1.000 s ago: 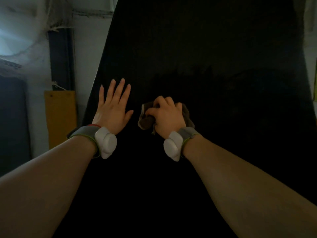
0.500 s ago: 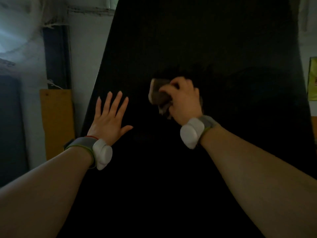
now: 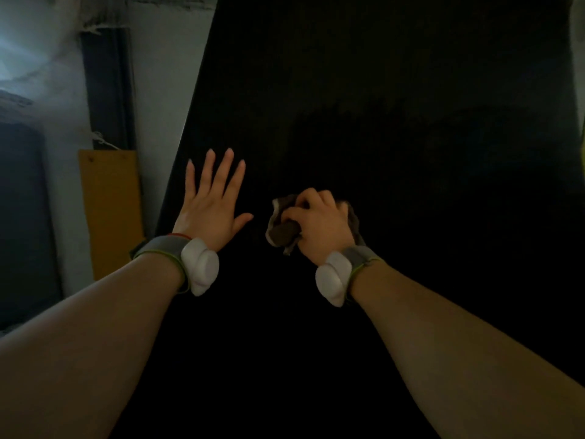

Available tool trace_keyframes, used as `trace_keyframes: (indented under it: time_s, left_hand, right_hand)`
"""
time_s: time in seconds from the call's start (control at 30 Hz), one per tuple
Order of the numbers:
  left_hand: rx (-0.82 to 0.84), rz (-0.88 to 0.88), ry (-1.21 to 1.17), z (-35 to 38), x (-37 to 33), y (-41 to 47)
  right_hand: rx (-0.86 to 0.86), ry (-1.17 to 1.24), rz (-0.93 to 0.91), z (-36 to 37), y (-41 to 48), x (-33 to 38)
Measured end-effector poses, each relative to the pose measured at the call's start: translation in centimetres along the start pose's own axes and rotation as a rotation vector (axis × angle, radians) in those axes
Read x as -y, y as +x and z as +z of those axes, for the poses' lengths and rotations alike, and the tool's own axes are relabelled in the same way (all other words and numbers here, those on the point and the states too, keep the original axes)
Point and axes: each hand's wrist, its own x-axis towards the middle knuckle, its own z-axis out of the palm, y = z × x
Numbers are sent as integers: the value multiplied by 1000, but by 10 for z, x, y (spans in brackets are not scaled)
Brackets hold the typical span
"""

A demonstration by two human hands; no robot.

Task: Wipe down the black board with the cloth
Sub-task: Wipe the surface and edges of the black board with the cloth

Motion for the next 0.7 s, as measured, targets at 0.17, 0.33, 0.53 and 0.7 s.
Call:
trace_keyframes:
  time_s: [0.17,0.33,0.53,0.7]
  left_hand:
    - [91,7,10,0,-6,-24]
    - [150,-15,28,0,-8,-34]
    - [145,-16,37,8,-4,-30]
    - [93,-22,23,9,-6,-31]
  right_hand:
    - [64,4,14,3,-7,6]
    - [60,-83,28,-10,4,15]
    - [-219,-17,186,-16,22,10]
    - [-124,-32,125,0,16,10]
